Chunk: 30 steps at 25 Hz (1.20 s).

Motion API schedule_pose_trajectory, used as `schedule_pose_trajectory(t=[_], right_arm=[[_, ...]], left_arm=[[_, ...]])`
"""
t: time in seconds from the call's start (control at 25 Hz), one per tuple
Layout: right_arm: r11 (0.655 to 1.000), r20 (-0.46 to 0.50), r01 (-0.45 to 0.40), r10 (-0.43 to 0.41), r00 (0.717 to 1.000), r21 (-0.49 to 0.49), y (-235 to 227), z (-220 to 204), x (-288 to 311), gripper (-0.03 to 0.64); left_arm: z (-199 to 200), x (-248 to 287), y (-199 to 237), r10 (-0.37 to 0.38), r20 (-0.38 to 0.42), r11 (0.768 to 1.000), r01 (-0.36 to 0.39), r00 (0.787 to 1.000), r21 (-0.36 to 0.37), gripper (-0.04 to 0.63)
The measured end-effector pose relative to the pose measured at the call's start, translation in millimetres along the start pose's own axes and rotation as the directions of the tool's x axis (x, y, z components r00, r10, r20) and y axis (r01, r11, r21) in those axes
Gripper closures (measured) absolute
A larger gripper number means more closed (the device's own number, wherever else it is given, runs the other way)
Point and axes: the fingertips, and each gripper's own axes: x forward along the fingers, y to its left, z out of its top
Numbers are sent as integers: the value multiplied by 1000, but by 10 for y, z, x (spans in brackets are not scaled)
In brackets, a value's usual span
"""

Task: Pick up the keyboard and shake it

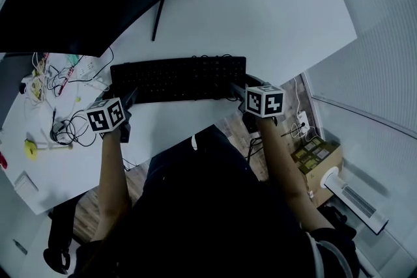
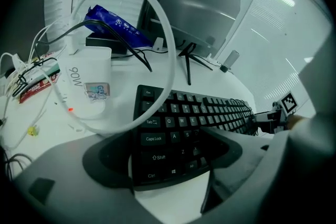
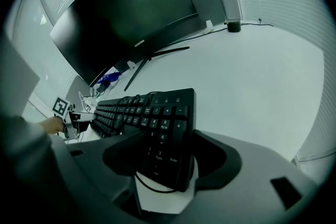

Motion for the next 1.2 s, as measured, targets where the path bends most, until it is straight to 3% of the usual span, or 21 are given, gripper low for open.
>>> schedule_pose_trajectory(t=[0.28,0.6,0.76,0.92,1.08,1.2], right_arm=[[1000,2,28,-28,1000,1,-79,73,-214,328],[999,65,26,-24,998,-28,-76,179,-672,328],[992,137,58,-43,990,-112,60,370,-963,328],[939,255,171,-95,962,-297,338,806,-1395,328],[843,368,296,-127,921,-450,650,1148,-1839,328],[779,430,367,-140,892,-508,852,1267,-2076,328]], left_arm=[[7,-63,-167,4,32,1000,-3,999,-23,215],[136,-392,-523,-10,122,1000,8,992,13,215],[140,-525,-598,-36,169,999,40,985,-21,215],[135,-549,-669,-115,244,983,146,963,-115,215],[166,-526,-800,-204,324,946,271,924,-177,215],[172,-490,-902,-267,353,912,353,896,-206,215]])
